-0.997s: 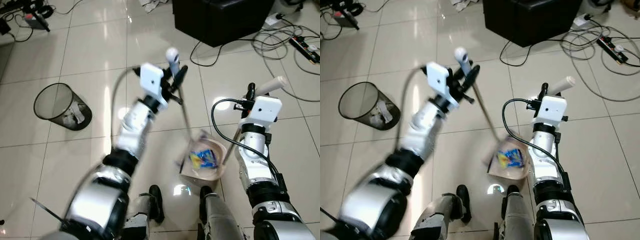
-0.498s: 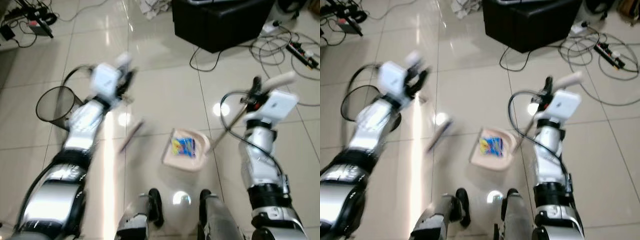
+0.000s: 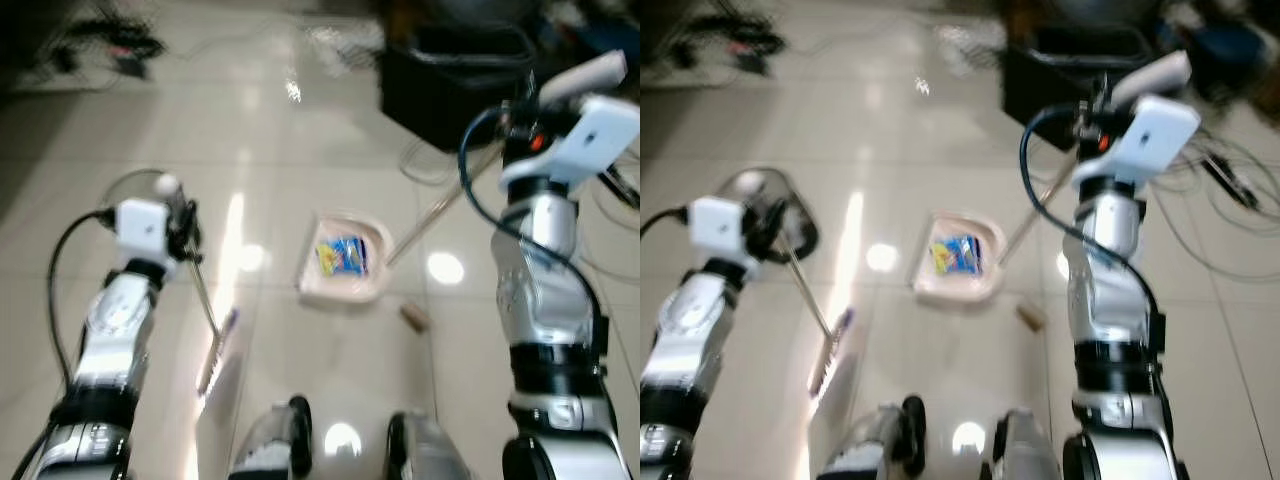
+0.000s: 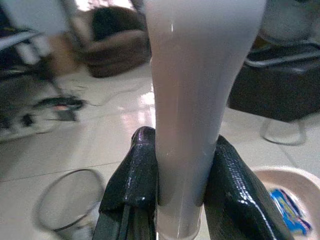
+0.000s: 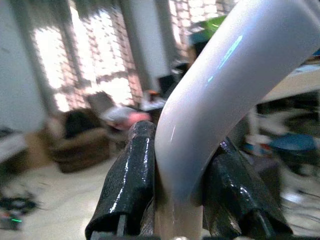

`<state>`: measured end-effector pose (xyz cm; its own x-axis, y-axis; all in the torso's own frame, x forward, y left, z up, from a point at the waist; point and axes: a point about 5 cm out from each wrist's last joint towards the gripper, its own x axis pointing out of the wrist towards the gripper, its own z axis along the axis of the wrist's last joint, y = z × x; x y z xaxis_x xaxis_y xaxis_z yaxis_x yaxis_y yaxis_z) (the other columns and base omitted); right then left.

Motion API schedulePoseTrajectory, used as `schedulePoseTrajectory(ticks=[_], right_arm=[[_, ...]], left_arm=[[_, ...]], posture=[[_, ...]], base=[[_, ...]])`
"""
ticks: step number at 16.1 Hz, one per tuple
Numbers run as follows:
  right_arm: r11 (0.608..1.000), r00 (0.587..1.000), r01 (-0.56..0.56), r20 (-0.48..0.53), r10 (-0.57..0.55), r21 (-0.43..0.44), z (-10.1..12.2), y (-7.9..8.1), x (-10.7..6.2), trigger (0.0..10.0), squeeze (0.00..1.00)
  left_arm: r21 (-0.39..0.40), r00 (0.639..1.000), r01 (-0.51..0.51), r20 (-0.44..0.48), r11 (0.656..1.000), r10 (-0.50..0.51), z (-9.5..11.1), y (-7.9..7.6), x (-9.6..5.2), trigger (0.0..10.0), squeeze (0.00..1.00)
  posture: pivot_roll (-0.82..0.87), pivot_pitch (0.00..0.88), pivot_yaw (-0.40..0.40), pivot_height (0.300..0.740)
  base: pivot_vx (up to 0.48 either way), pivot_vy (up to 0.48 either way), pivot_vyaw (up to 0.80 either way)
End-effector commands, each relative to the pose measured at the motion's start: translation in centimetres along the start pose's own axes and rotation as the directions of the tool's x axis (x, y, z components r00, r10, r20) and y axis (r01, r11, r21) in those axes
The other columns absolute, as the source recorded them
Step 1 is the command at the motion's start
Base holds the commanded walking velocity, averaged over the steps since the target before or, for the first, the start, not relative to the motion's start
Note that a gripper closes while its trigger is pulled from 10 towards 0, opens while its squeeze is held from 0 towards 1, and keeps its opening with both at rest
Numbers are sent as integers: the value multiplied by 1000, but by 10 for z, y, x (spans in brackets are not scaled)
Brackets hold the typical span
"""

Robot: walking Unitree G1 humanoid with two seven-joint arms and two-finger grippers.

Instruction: Sweep floor

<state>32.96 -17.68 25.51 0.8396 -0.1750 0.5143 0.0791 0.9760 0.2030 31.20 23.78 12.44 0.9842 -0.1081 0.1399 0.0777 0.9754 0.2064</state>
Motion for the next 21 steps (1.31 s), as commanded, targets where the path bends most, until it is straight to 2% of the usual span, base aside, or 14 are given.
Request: schedulePoseTrajectory(ticks=[1, 4, 8, 16, 21], right_arm=[[999, 998, -14, 55, 11, 50, 17, 5, 5, 10000, 0], [998, 998, -19, 64, 15, 52, 32, -1, 17, 10000, 0], [998, 998, -4, 59, 1, 59, 40, -5, 22, 10000, 0], [994, 994, 13, 110, -25, 107, 58, -11, 36, 10000, 0], [992, 993, 21, 117, -36, 125, 59, -11, 39, 10000, 0]], left_arm=[[6, 999, -32, -5, 999, 32, 1, 6, -5, 10000, 0], [-8, 1000, 7, -14, 1000, -7, 0, -19, -19, 10000, 0], [-25, 999, 13, -37, 1000, -14, 2, -34, -25, 10000, 0], [-27, 999, 0, -50, 1000, -1, 5, -40, -19, 10000, 0], [-28, 999, -13, -52, 1000, 11, 6, -40, -18, 10000, 0]], posture=[[19, 83, 83, 740], [18, 74, 77, 740], [14, 69, 62, 740], [10, 56, 61, 740], [13, 50, 56, 740]], base=[[0, 0, 800], [0, 0, 800], [128, 0, 800], [337, 0, 0], [398, 0, 0]])
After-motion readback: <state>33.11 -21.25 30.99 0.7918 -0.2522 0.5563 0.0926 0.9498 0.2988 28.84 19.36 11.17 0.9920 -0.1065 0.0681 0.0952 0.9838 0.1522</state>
